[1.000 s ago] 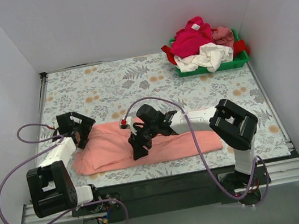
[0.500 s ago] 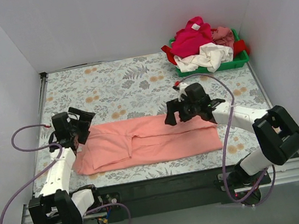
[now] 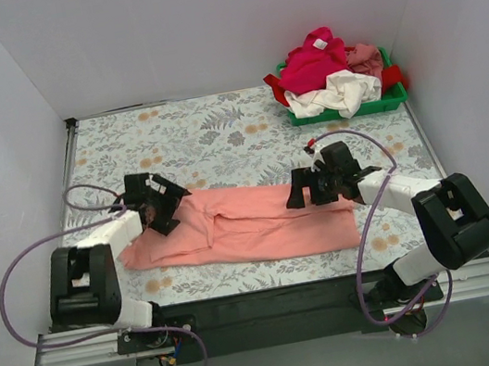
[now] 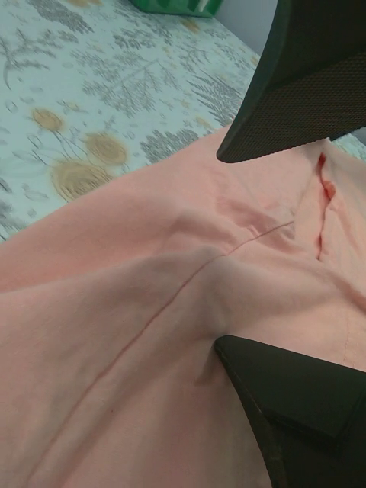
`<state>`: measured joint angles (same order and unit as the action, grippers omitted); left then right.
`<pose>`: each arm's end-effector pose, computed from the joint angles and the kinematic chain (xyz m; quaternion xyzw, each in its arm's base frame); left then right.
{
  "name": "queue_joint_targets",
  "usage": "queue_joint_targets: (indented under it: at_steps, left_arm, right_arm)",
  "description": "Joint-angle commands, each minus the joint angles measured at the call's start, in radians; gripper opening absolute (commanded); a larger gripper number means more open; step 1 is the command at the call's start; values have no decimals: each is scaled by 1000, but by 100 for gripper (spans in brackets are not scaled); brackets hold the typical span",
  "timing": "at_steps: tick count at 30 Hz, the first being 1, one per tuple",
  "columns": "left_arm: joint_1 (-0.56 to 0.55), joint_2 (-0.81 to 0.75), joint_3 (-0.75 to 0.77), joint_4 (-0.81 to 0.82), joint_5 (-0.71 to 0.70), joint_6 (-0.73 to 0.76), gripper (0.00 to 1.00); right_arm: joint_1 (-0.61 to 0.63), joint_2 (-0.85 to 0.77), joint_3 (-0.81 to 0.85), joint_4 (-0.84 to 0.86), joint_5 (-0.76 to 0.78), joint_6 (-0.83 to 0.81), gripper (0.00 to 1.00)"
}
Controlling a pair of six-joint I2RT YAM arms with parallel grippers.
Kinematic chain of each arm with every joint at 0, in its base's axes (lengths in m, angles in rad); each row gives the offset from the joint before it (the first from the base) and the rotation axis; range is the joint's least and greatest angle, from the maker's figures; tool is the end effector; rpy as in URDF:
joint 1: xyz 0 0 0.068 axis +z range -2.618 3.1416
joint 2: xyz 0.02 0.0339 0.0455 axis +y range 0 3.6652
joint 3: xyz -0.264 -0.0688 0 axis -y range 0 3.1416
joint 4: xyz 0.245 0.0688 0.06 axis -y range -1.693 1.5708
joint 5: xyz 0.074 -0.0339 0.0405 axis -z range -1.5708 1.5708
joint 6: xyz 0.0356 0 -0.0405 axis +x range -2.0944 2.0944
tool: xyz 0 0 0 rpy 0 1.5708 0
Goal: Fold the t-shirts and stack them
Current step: Fold the tshirt
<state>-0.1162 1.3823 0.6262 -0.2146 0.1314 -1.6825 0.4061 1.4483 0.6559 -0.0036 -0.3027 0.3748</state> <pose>0.2494 -0.0338 0.1582 -0.6588 0.6893 -0.2699 0.1344 0.2512 0.1196 0.1660 -0.0713 0.9143 0.2712 0.2922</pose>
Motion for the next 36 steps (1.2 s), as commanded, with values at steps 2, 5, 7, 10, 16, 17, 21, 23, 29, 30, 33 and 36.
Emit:
queue_joint_targets:
  at_steps: [2,5,7,10,16,17,21,23,29,30,33,36]
  left_arm:
    - [-5,304,145,43,-32,36,98]
    - [-16,459,346,87,28,65,98]
    - [-51,624,559,69,37,93,98]
    - [-102,864,932,-81,57,148,98]
    - [-152,1284,1632,-348,108,173,98]
    - [-155,1311,1671,-356,131,167,98]
    - [-161,1348,1661,-223,174,123,98]
    - [-161,1354,1621,-99,218,93,98]
    - [-189,1440,1695,82,299,-3,98]
    - [-197,1468,1717,102,310,-15,98]
    - [-211,1494,1719,190,347,-65,98]
    - [-220,1496,1721,208,352,-80,98]
  right_arm:
    - [2,-3,-39,-59,-19,-16,98]
    - [7,-28,-84,-59,-59,-17,98]
    - [20,-46,-117,-59,-73,-17,98]
    - [78,-63,-145,-59,-99,-22,98]
    - [322,-57,-131,-55,-147,-5,98]
    - [374,-52,-125,-49,-148,2,98]
    - [428,-40,-82,-33,-136,19,98]
    - [444,-42,-70,-30,-131,21,98]
    - [494,-42,-29,-24,-133,-2,98]
    - [496,-42,-26,-26,-133,-4,98]
    - [499,-42,-12,-27,-138,-8,98]
    - [501,-57,-4,-26,-107,-1,98]
